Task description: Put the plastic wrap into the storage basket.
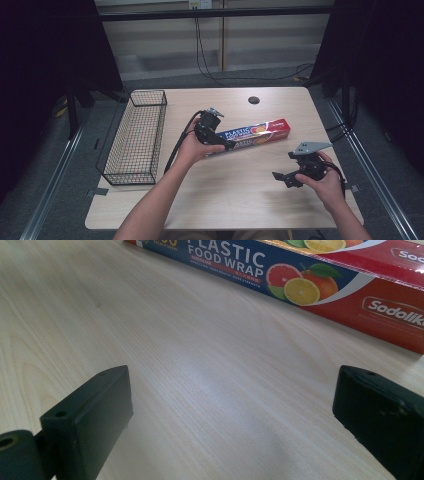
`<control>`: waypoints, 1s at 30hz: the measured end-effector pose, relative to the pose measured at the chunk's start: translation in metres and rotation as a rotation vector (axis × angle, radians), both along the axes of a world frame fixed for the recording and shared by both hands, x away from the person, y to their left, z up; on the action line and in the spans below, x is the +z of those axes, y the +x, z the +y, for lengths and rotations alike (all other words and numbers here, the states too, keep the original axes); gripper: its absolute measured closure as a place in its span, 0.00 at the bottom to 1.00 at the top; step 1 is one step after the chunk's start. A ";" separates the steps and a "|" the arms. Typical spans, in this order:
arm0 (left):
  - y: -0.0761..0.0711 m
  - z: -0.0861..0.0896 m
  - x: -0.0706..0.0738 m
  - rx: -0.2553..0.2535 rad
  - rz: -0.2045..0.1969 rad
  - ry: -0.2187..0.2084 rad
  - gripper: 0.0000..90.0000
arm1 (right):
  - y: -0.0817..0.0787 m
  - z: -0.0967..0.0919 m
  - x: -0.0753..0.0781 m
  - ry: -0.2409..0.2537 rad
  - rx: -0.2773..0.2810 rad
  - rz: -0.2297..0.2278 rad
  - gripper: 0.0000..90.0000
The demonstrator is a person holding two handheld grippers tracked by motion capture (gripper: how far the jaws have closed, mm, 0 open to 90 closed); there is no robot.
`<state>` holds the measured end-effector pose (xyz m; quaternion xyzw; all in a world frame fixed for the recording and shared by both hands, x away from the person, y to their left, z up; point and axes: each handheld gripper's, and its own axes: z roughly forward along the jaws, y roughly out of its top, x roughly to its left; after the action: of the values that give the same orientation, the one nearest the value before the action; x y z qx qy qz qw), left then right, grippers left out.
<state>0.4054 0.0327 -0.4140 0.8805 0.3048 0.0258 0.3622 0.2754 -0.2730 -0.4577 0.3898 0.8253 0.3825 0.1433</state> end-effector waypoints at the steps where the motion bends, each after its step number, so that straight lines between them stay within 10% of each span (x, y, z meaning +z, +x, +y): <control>1: 0.001 -0.001 -0.001 -0.004 -0.001 0.001 0.03 | 0.001 0.000 0.000 0.004 0.001 -0.003 0.03; 30: 0.045 -0.052 -0.025 -0.079 0.030 0.123 0.08 | 0.004 -0.002 -0.002 0.011 0.016 0.003 0.03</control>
<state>0.4507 -0.0188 -0.4393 0.9127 0.2729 0.0168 0.3037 0.2797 -0.2745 -0.4598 0.3844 0.8266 0.3876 0.1371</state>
